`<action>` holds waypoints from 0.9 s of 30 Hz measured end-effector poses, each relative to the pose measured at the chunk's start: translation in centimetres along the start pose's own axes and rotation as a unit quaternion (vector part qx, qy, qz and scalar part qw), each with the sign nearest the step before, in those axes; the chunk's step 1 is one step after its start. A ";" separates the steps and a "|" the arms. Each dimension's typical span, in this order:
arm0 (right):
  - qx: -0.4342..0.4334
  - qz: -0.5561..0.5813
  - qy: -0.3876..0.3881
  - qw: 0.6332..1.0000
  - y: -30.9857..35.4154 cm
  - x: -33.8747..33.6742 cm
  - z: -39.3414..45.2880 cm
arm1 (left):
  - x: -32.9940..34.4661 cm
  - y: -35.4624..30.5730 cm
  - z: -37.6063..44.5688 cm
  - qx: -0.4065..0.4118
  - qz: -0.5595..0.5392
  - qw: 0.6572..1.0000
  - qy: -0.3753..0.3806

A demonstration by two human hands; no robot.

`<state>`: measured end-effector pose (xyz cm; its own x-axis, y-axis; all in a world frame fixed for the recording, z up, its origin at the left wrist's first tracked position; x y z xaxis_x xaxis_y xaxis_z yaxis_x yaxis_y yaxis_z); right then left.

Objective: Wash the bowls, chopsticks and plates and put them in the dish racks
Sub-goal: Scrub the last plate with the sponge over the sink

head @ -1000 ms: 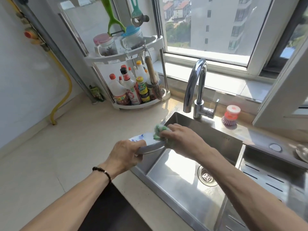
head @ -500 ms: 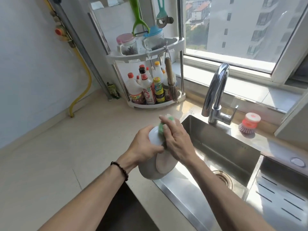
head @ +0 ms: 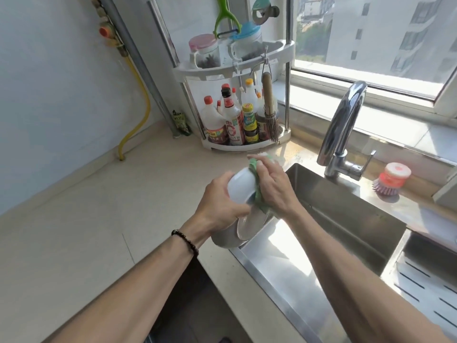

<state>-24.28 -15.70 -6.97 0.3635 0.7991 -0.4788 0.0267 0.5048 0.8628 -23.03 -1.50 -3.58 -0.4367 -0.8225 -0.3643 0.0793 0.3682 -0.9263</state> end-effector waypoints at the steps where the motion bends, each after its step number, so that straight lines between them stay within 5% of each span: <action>1: -0.024 -0.013 0.011 1.000 1.0 0.6 -0.5 | 0.1 -0.1 0.1 -0.001 -0.008 1.000 -0.002; 3: -0.061 -0.049 0.004 0.997 1.0 1.4 -1.3 | 0.4 -0.2 0.0 -0.002 -0.015 1.000 0.006; 7: 0.068 0.052 -0.031 0.996 -1.1 -0.3 0.0 | 0.1 -1.0 -0.3 0.028 0.026 0.999 0.019; 12: 0.000 0.041 -0.033 0.999 0.4 0.9 -0.9 | 0.0 -1.8 0.3 0.034 0.031 0.999 0.019; 15: 0.110 0.111 -0.017 0.988 -1.1 0.0 0.4 | -0.4 -1.8 0.1 0.042 0.017 0.999 0.019; 20: 0.033 0.059 -0.063 0.996 0.9 1.1 -0.6 | -0.4 -1.3 -0.2 0.032 -0.007 0.999 0.008; 24: 0.263 0.270 -0.027 0.926 -3.2 0.1 -0.2 | -1.3 -2.0 -1.3 0.050 -0.080 0.995 0.015; 27: 0.250 0.212 -0.023 0.945 -3.8 -0.9 0.3 | -1.9 -2.2 -1.6 0.017 -0.099 0.992 0.073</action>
<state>-24.48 -18.46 -9.80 0.4791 0.8744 -0.0762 0.3024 -0.0830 0.9496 -23.77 -0.04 -0.64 -0.5722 -0.8047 -0.1585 0.0071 0.1884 -0.9821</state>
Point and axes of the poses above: each hand's wrist, its own z-axis towards the middle knuckle, its own x-axis out of the palm, y = z × x, the point moved 3 cm from there along z, towards the middle knuckle, and after that the axes turned 15 degrees about -z, right-handed, at the moved point
